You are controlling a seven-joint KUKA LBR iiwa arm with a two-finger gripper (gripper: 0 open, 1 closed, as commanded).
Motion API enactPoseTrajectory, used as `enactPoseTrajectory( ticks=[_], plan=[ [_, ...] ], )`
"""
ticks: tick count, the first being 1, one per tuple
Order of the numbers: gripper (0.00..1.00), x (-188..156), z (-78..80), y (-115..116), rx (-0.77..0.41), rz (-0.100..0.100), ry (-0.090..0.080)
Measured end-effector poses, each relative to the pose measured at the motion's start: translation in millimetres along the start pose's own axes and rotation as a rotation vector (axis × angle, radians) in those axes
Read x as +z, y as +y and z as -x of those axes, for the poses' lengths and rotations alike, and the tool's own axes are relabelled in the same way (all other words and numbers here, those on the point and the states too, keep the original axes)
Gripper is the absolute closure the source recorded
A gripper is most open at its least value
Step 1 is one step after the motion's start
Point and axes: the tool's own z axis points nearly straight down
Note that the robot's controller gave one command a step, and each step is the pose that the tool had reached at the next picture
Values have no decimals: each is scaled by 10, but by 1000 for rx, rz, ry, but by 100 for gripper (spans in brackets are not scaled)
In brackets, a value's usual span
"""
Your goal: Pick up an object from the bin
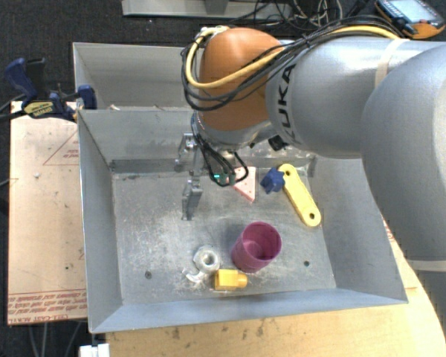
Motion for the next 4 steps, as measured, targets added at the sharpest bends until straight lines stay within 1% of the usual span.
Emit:
enactPoseTrajectory(
  ticks=[1, 2, 3, 4],
  plan=[
    [0, -50, 17, -6, 2, 1, -7],
    [0, -76, -141, -422, -68, 1, -7],
    [0, -258, -40, -818, -46, 0, -9],
    [0, -134, -127, -865, -252, 0, -9]
  ],
)
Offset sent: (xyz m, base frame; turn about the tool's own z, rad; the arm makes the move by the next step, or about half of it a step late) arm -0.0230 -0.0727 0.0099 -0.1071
